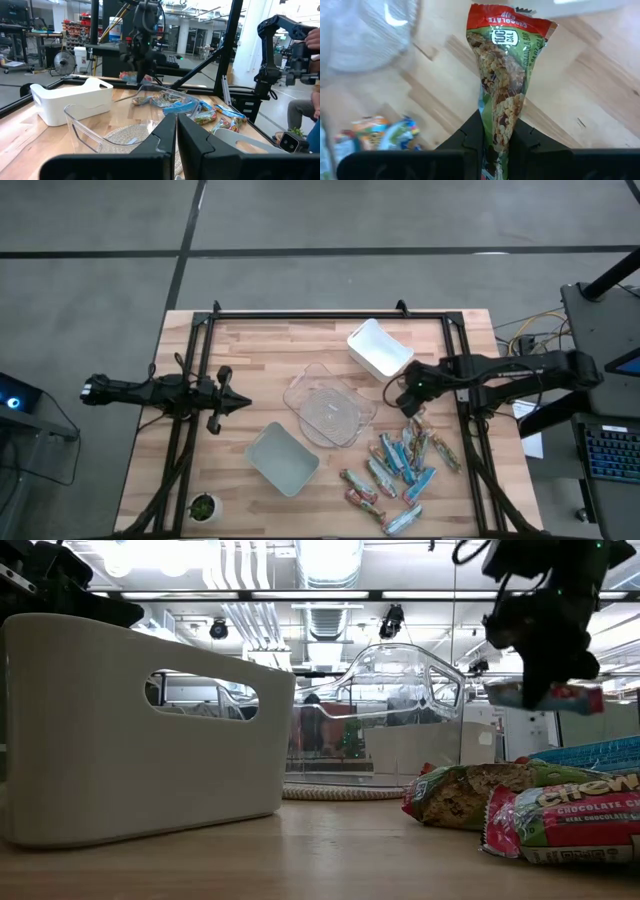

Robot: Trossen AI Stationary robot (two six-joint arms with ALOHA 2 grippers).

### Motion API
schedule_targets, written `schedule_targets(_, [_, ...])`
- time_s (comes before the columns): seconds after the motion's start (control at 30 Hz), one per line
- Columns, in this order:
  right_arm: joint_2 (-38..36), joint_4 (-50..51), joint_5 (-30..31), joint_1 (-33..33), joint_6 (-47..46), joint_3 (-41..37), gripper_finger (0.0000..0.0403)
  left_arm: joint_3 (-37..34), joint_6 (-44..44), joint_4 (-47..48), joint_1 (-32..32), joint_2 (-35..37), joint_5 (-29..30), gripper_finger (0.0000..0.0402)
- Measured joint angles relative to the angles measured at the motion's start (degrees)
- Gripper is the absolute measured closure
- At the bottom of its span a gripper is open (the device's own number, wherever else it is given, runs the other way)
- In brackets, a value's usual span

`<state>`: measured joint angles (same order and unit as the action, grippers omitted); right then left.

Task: Pick and place Granola Bars by type
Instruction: Put the red granola bar into the gray bin

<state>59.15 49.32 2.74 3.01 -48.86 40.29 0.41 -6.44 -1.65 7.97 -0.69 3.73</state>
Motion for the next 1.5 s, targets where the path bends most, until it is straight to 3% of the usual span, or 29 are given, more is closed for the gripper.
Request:
schedule_targets(0.43, [-0.5, 0.2, 0.2, 0.0, 3.0, 5.8, 0.0360, 0.0, 0.0, 0.0, 0.0, 0.0, 0.0, 0.0401])
schedule_targets(0.8, [0.5, -0.2, 0.3, 0.0, 10.0, 15.4, 0.0360, 0.0, 0.0, 0.0, 0.0, 0.0, 0.0, 0.0401])
schedule_targets(1.2, [9.5, -0.1, 0.2, 0.0, 20.4, 28.9, 0.0360, 0.0, 0.0, 0.0, 0.0, 0.0, 0.0, 0.0401])
schedule_targets(1.5, [18.0, 0.0, -3.3, -0.6, 26.9, 37.9, 0.0360, 0.0, 0.0, 0.0, 0.0, 0.0, 0.0, 0.0401])
